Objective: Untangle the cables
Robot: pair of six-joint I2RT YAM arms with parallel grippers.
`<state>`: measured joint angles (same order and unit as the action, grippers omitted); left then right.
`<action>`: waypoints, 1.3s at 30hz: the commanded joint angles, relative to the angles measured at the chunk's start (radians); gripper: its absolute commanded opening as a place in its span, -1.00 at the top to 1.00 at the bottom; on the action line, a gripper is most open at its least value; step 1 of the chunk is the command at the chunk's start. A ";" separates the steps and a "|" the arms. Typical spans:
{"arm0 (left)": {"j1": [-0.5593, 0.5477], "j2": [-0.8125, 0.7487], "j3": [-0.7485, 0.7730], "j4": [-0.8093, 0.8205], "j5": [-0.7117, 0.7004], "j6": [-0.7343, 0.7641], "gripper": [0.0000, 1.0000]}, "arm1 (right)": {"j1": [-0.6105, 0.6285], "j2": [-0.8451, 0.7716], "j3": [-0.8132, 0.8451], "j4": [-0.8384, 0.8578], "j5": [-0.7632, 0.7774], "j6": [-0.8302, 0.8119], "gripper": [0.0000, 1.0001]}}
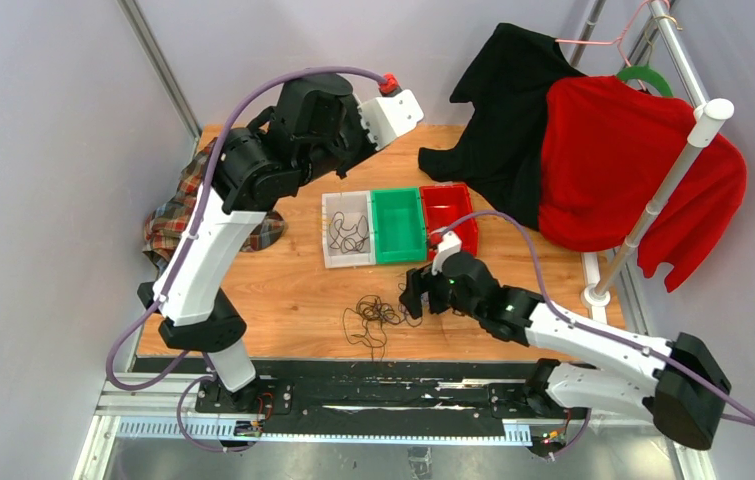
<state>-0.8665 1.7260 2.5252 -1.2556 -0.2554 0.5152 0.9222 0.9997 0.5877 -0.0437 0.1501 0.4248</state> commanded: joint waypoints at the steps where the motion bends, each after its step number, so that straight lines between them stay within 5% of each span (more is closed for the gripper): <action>1: -0.017 -0.025 0.028 0.103 -0.101 0.042 0.99 | 0.046 0.080 0.058 0.010 -0.254 -0.014 -0.62; 13: -0.117 -0.062 0.027 0.364 -0.183 0.164 0.99 | 0.026 0.142 0.175 0.056 -0.680 -0.011 -0.64; 23: -0.186 -0.181 -0.066 0.870 -0.269 0.505 0.99 | 0.039 0.321 0.274 -0.254 -0.490 -0.126 -0.57; 32: -0.226 -0.196 -0.117 0.976 -0.206 0.630 0.99 | 0.075 0.267 0.198 -0.234 -0.374 -0.046 -0.62; 35: -0.261 -0.218 -0.212 1.182 -0.181 0.756 0.99 | 0.109 0.279 0.227 -0.309 -0.331 -0.063 -0.62; 39: -0.326 -0.077 0.059 1.277 -0.044 0.966 0.99 | 0.125 0.271 0.244 -0.405 -0.293 -0.067 -0.62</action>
<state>-1.1400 1.5539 2.3939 -0.1631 -0.4316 1.2491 1.0222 1.2861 0.8135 -0.3305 -0.2119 0.3534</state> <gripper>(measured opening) 0.012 0.809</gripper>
